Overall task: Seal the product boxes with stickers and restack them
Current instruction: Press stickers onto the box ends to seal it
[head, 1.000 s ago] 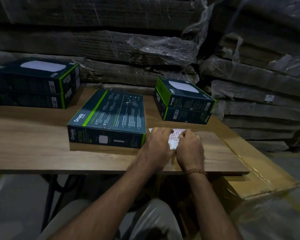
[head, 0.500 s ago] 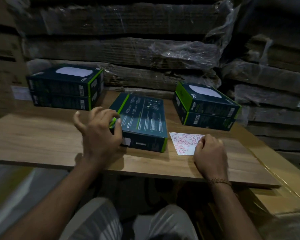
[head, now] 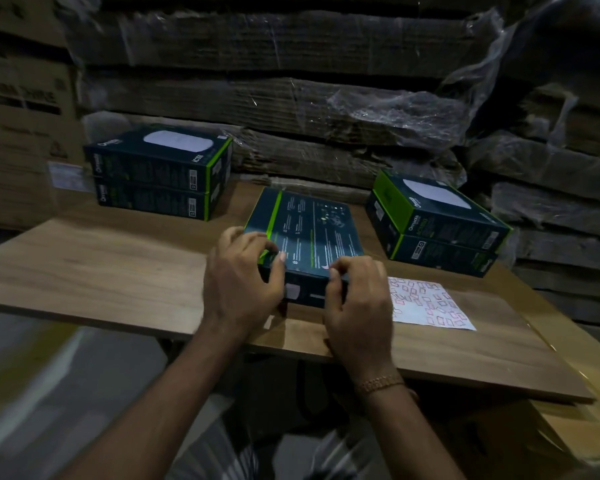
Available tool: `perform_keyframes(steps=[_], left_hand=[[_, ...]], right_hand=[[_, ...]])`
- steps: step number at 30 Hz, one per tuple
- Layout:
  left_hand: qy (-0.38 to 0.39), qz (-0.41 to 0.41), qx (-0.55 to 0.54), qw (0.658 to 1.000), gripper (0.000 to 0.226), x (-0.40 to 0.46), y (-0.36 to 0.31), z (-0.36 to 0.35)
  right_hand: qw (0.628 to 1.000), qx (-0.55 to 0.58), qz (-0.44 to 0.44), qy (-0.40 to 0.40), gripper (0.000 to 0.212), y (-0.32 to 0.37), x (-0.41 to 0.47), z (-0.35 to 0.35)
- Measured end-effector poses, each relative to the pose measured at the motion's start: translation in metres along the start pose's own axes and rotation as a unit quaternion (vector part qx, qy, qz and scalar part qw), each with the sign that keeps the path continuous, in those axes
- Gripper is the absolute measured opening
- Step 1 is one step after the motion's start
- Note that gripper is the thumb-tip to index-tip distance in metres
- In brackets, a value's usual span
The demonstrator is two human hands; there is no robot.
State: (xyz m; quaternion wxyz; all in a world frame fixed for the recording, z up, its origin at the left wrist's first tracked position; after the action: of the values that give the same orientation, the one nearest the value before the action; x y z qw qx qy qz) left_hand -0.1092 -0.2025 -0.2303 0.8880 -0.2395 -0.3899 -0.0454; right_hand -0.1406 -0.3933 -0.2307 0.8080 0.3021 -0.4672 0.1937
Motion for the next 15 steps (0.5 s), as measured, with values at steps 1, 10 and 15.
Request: perform_keyframes(steps=[1, 10, 15], left_hand=[[-0.004, -0.019, 0.004, 1.0, 0.018, -0.001, -0.002, 0.001], [0.011, -0.078, -0.146, 0.986, 0.019, 0.001, -0.004, -0.001], [0.016, -0.068, -0.175, 0.982, 0.019, 0.005, 0.0, -0.004]], right_hand=[[1.0, 0.002, 0.002, 0.006, 0.012, 0.005, 0.001, -0.007], [0.997, -0.032, 0.064, -0.015, 0.015, 0.018, 0.002, -0.025], [0.996, -0.031, 0.08, 0.001, 0.005, 0.02, 0.0, -0.023]])
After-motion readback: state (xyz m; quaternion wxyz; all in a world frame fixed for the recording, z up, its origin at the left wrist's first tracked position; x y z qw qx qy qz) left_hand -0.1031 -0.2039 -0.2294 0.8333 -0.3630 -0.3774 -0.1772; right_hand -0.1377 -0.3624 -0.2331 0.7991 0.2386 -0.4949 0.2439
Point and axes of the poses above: each hand's wrist, its own x-axis towards the middle knuckle, its own z-axis out of the back of the hand, y = z × x, the point moved 2 cm from there along x, towards the middle knuckle, and after that the axes turned 8 degrees about x, right-handed, at the moved point
